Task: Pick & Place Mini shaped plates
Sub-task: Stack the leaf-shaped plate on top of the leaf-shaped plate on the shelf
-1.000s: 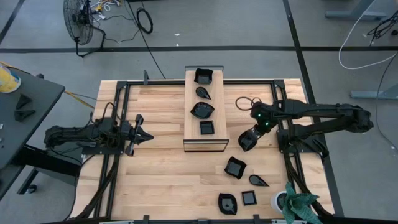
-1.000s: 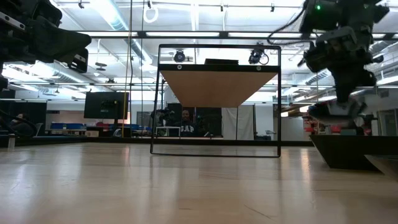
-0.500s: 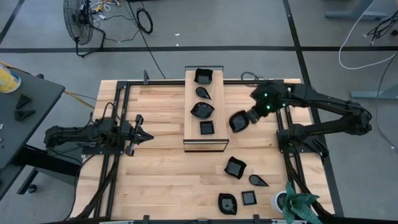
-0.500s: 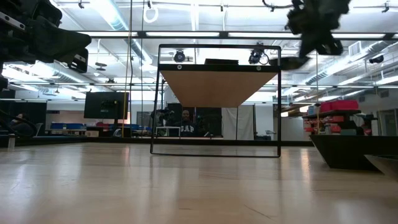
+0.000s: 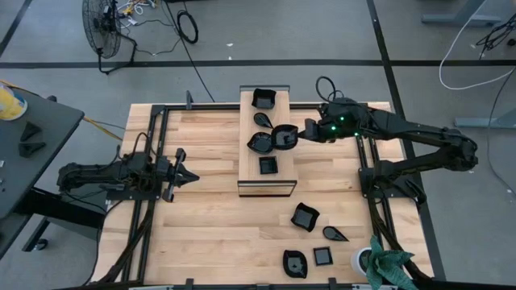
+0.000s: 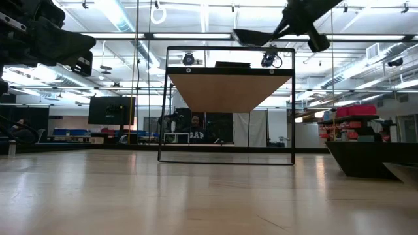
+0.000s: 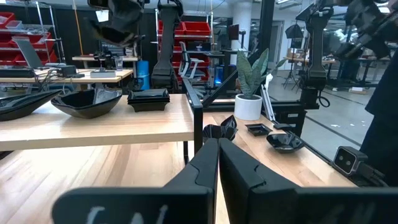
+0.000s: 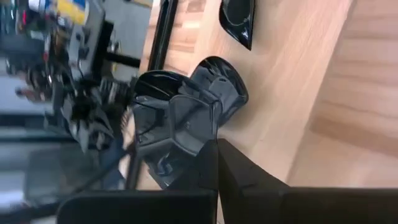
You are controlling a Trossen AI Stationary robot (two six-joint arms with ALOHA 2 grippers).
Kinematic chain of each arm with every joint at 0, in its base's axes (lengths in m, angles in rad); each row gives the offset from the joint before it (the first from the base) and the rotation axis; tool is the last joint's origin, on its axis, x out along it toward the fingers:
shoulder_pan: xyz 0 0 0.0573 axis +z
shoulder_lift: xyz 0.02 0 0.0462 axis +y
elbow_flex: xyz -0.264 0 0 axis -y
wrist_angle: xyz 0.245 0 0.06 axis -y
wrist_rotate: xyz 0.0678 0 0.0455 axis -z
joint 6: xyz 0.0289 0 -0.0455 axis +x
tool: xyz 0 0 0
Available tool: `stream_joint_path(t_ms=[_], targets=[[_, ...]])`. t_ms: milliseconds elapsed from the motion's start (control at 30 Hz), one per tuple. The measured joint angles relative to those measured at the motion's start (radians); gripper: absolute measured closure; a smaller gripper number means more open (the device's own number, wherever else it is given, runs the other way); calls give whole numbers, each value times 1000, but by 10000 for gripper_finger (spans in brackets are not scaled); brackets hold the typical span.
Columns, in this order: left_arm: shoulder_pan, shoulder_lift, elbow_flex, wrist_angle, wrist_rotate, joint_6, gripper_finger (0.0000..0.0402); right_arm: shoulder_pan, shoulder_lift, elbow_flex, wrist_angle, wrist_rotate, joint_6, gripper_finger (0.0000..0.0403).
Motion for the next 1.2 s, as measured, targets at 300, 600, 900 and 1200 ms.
stream_joint_path(t_ms=[300,600,900,1200], targets=[[0,0,0,0,0,0,383,68,94,-1,139,113,309,403],[0,0,0,0,0,0,383,80,224,-1,230,136,440,403],[0,0,0,0,0,0,383,82,314,-1,261,149,547,403],[0,0,0,0,0,0,383,94,319,-1,262,161,574,403]])
